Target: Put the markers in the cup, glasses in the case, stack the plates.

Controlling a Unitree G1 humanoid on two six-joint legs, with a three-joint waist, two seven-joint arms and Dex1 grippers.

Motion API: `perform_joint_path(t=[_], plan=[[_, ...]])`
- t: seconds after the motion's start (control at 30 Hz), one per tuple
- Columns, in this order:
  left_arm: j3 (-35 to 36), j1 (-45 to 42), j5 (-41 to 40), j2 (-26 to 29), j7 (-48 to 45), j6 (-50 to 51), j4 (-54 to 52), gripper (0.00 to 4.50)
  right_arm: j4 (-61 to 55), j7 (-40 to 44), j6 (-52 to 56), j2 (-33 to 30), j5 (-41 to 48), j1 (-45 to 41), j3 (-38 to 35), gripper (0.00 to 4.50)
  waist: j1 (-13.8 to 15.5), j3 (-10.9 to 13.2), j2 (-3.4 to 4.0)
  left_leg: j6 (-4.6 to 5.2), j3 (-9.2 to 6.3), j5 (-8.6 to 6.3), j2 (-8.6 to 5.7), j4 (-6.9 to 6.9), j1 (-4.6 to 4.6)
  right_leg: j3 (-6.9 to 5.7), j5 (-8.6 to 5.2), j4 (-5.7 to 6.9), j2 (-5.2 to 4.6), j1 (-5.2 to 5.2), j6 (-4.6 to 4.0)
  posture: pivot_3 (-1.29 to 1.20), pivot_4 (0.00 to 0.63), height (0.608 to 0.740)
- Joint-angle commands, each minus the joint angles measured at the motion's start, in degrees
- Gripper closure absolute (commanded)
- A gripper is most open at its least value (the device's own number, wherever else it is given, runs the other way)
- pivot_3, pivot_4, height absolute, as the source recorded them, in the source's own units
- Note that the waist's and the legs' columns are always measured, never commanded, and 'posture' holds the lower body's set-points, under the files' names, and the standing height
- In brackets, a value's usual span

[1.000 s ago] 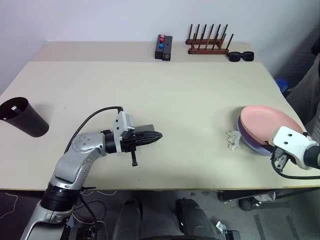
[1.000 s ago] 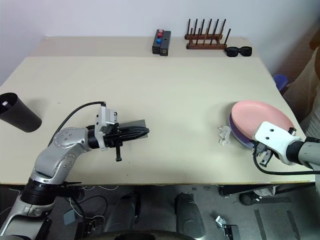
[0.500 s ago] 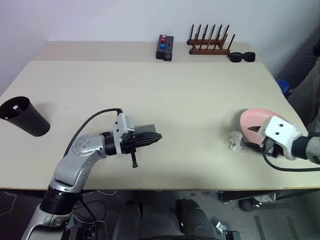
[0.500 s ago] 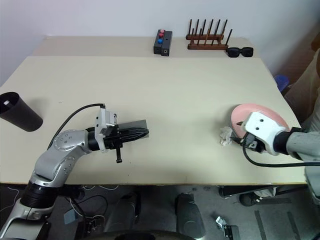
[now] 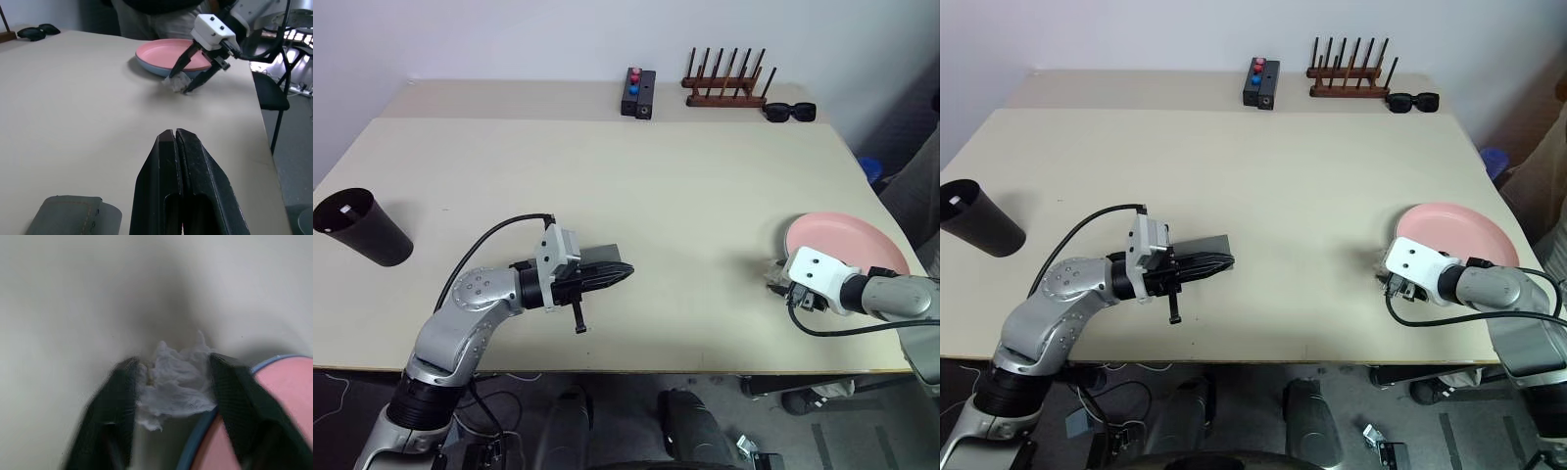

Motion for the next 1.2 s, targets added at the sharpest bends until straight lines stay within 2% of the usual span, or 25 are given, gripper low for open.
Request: perform_joint_path(t=[0.03,0.3,0.47,0.6,0.77,0.87,1.03,1.2], plan=[[1.2,-0.3,-1.5,0.4,0.7,0.8,-2.6,4.5,0.7,-0.3,-1.9,-0.4,-1.0,-0.7,0.1,4.43,0.0,0.0,0.0,0.0,0.0,0.0,0.0,0.0,0.0,0.0,0.0,-0.01,0.0,0.01,0.0,0.0,0.15,0.74],[1.3,-0.8,-1.7,0.5,0.9,1.2,-2.3,4.5,-0.7,-0.3,-3.3,0.4,0.8,-1.6,-1.7,4.48,-0.1,0.0,0.0,0.01,0.0,0.0,0.0,0.0,0.0,0.0,0.0,-0.01,0.0,0.01,0.0,0.0,0.15,0.74],[2.8,-0.4,-1.5,0.7,1.0,0.4,-0.8,4.5,-4.2,3.0,2.1,-1.4,8.8,-5.6,-8.1,4.48,-0.1,0.0,0.05,0.01,0.0,0.0,0.0,0.0,0.0,0.0,0.0,-0.01,0.01,0.0,0.0,0.0,0.15,0.74],[4.0,-0.4,-1.2,0.7,1.3,-0.1,0.4,4.5,-1.0,3.8,3.8,-4.9,8.5,-8.6,-10.3,4.48,0.0,0.0,0.05,0.03,0.0,-0.02,0.0,-0.01,0.0,-0.01,0.0,-0.06,0.0,0.02,0.01,0.0,0.15,0.74],[5.1,-0.2,-0.9,0.7,1.7,-0.5,1.1,4.5,6.4,3.4,2.9,-7.1,5.8,-7.3,-8.6,4.48,0.1,0.0,0.04,0.14,0.01,-0.08,-0.03,0.0,0.0,0.0,0.04,-0.36,-0.02,0.18,-0.05,0.0,0.15,0.74],[5.5,0.2,-0.7,0.8,1.9,-0.7,1.0,4.5,8.3,2.6,2.0,-6.3,5.1,-7.4,-7.8,3.62,-0.1,0.0,0.08,0.2,0.06,-0.12,-0.03,-0.01,-0.01,0.02,0.06,-0.41,-0.03,0.19,-0.08,0.0,0.15,0.74],[6.8,1.4,-0.1,1.0,3.3,-1.2,0.6,4.5,8.5,0.2,0.4,-4.7,3.5,-9.8,-5.7,1.11,-0.6,0.0,0.19,0.21,0.06,-0.12,-0.02,-0.03,0.0,0.02,0.07,-0.37,0.0,0.15,-0.05,0.0,0.15,0.74],[12.5,3.2,0.9,1.2,9.0,-1.8,1.3,4.5,4.9,0.6,1.6,1.8,9.3,-14.6,-5.3,1.11,-1.2,0.1,0.17,0.21,0.05,-0.12,-0.02,-0.05,0.0,0.01,0.07,-0.37,0.0,0.15,-0.04,0.0,0.15,0.74]])
